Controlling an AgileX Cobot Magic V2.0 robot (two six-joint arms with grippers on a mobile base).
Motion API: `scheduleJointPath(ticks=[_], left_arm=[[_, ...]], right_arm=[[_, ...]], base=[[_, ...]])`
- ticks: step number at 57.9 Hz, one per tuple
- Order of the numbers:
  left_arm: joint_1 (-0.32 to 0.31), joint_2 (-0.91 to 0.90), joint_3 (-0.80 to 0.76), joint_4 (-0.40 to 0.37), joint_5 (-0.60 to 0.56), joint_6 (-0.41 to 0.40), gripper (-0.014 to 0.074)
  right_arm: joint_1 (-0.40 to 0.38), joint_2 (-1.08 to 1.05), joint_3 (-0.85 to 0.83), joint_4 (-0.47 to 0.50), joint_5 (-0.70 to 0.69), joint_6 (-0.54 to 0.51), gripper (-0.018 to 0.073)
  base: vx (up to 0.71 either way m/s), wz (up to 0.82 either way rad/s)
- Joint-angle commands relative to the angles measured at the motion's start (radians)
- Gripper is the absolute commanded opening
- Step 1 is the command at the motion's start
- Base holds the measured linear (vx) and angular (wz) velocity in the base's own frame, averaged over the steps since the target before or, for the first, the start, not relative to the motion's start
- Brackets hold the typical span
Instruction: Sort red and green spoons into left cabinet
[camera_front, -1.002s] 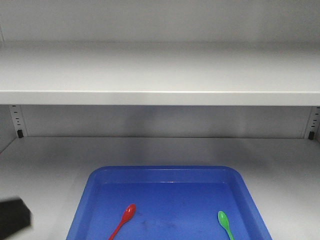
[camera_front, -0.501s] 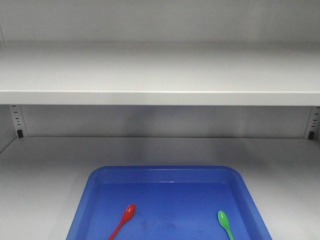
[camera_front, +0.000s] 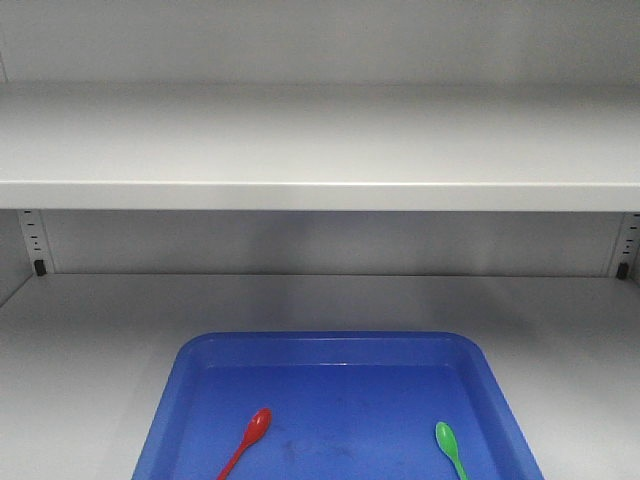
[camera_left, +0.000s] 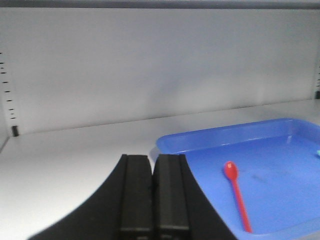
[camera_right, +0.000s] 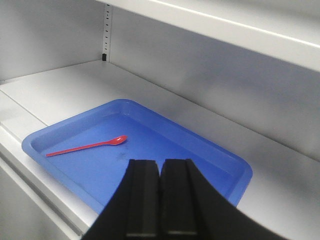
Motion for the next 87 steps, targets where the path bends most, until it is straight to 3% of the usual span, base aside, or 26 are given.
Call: scheduleJointPath(ticks=[1,4,8,13,18,24,34,41,60,87], left_arm=[[0.0,0.029,-0.026,0.074,-0.069,-0.074,0.0],[0.0,0.03,-0.026,0.186,-0.077,-0.181,0.0],[0.0,0.03,-0.014,0.386,-0.099,-0.388,0.0],[0.0,0.03,0.028,0.572,-0.163,-0.598,0.0],[0.0,0.021,0.106,0.705,-0.247,-0.768,0.0],[0.0,-0.039,0.22,0.802,-0.357,-0.878,0.0],[0.0,-0.2,0.392,0.854,-0.47,-0.948,0.0],[-0.013,-0.208,0.384,0.937,-0.368,-0.968,0.0],[-0.201,-0.212,0.39,0.984,-0.374,-0.964,0.0],[-0.198,-0.21,0.388,0.996,-0.362,-0.967,0.0]], right_arm=[[-0.001,0.011,-0.029,0.039,-0.059,0.003,-0.0004],[-0.001,0.011,-0.029,0.039,-0.059,0.003,-0.0004],[-0.001,0.011,-0.029,0.039,-0.059,0.003,-0.0004],[-0.001,0.011,-0.029,0.039,-0.059,0.003,-0.0004],[-0.001,0.011,-0.029,0.041,-0.059,0.003,-0.0004],[-0.001,0.011,-0.029,0.039,-0.059,0.003,-0.0004],[-0.001,0.011,-0.029,0.039,-0.059,0.003,-0.0004],[-0.001,0.007,-0.029,0.042,-0.057,0.003,-0.0004],[-0.001,0.007,-0.029,0.04,-0.057,0.003,-0.0004],[-0.001,0.007,-0.029,0.04,-0.057,0.003,-0.0004]], base=[[0.0,0.0],[0.0,0.0],[0.0,0.0],[0.0,0.0],[0.0,0.0],[0.0,0.0],[0.0,0.0],[0.0,0.0],[0.0,0.0],[0.0,0.0]])
